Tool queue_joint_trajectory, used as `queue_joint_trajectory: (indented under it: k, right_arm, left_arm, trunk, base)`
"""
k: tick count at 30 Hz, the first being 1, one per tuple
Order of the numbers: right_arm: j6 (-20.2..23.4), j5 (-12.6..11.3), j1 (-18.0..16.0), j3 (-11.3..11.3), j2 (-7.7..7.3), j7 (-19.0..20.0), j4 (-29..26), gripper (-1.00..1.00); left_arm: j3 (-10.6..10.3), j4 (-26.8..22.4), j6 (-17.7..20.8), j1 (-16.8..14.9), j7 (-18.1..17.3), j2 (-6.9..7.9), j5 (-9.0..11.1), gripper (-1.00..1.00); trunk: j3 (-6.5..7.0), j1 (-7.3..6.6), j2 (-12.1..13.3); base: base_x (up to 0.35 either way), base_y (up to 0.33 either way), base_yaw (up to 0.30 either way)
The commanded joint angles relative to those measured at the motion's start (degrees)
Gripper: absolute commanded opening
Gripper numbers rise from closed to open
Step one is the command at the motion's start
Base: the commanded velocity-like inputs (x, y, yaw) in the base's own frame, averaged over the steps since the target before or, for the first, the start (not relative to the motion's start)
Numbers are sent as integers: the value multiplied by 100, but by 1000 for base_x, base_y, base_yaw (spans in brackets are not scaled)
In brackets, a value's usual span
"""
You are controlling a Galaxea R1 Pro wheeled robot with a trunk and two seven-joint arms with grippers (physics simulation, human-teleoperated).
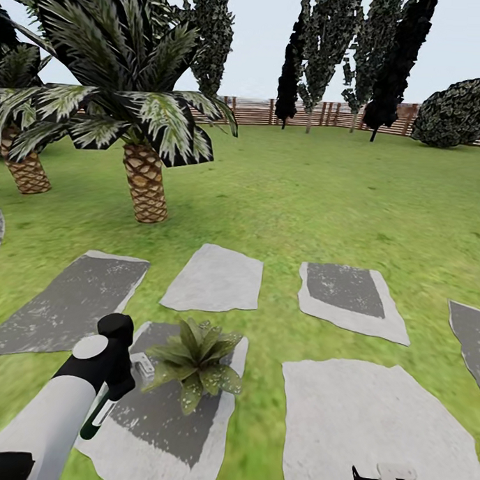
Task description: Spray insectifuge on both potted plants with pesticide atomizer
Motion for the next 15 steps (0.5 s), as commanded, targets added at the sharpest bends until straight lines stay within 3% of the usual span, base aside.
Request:
queue_joint_trajectory:
  k: [1,8,15]
  right_arm:
    - [-22,60,-4,-47,0,-4,7,100]
    - [-22,60,-4,-47,0,-4,7,100]
    - [-22,61,-4,-47,0,-4,7,100]
  left_arm:
    - [7,-4,60,44,-51,-11,-54,-100]
    - [5,-4,80,155,-51,-24,-49,-100]
    - [27,-9,94,154,-51,-31,-42,-100]
  trunk:
    - [-5,-1,-2]
    - [-5,-1,-2]
    - [-5,-1,-2]
  base:
    - [0,0,-5]
    - [-177,82,-37]
    - [-62,286,-270]
